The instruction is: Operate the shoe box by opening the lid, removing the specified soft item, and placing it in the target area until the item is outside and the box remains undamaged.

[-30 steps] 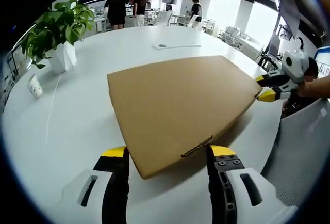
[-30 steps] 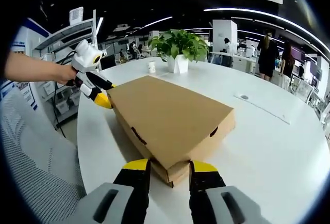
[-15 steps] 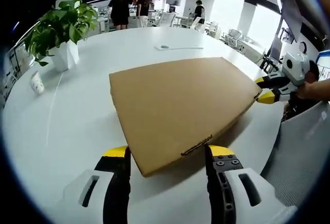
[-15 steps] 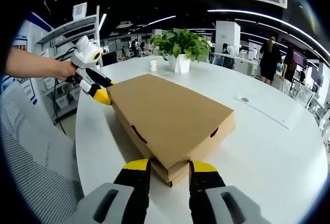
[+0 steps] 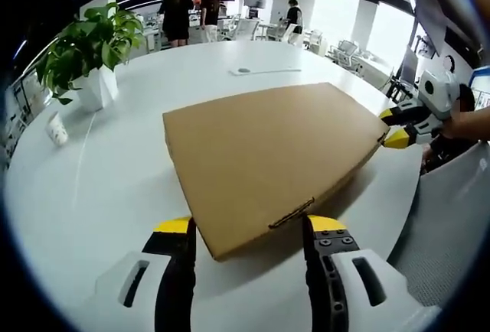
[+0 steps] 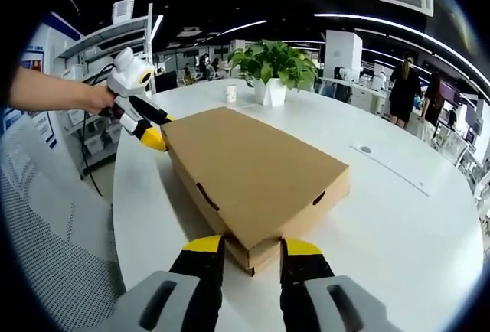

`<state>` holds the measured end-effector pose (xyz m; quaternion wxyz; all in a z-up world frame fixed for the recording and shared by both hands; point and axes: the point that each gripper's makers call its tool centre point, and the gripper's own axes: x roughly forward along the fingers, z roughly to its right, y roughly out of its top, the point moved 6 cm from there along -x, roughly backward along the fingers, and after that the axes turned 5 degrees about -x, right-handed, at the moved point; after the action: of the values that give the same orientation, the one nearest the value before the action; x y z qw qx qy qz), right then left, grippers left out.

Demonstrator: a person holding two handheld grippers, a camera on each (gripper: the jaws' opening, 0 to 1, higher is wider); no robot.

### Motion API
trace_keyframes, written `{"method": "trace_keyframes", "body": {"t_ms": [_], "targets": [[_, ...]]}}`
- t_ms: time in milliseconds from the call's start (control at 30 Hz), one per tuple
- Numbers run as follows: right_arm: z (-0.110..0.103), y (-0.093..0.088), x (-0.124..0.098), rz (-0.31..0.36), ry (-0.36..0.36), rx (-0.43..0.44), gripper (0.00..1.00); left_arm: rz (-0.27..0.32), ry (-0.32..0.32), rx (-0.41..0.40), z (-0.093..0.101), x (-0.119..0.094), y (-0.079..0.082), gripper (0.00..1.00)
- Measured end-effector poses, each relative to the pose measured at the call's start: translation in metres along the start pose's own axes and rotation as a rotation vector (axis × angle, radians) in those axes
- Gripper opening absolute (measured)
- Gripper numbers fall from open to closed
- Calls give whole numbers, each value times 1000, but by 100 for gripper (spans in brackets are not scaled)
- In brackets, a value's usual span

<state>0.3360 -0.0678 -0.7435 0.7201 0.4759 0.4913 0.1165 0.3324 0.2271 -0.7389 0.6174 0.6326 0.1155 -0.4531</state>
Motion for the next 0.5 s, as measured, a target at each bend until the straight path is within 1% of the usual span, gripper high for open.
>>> {"method": "trace_keyframes", "body": {"t_ms": [500], "targets": [[0, 9, -8, -4, 4, 9, 23, 25, 12, 9, 2, -10, 6, 56]]}}
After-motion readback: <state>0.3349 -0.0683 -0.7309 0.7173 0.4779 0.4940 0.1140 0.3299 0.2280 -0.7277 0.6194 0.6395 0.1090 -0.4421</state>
